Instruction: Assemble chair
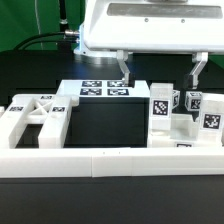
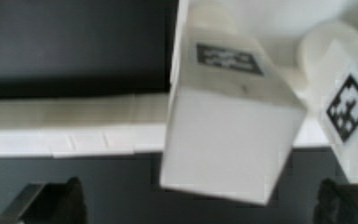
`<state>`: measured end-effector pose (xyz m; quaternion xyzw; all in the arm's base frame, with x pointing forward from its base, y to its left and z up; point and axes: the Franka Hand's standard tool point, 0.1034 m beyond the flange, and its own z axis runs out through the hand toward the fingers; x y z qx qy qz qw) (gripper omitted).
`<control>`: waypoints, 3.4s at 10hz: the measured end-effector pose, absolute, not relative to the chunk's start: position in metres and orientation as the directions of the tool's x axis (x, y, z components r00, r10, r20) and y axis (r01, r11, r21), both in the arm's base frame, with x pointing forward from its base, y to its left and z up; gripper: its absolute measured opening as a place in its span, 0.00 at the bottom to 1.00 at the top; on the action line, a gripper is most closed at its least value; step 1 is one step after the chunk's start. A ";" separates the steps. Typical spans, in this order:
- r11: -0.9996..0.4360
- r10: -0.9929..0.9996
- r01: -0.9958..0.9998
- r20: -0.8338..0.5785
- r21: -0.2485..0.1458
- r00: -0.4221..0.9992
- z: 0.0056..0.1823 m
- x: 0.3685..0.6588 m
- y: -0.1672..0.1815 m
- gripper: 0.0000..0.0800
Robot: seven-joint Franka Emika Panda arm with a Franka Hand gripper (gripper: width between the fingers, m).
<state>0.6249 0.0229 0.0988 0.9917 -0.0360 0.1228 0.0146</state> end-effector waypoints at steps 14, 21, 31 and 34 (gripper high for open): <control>-0.991 -0.132 -0.132 0.042 0.003 0.990 0.088 0.618 0.034 0.36; -0.724 -0.688 -0.685 0.013 -0.076 0.726 0.086 0.618 0.031 0.36; -0.071 -0.993 -0.989 -0.087 -0.133 0.083 0.085 0.628 0.031 0.36; 0.102 -0.989 -0.988 -0.123 -0.116 -0.088 0.085 0.628 0.033 0.36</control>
Offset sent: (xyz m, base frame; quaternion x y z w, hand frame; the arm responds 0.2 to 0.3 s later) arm -0.0096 0.0125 -0.0080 0.0282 -0.1243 0.0352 0.9912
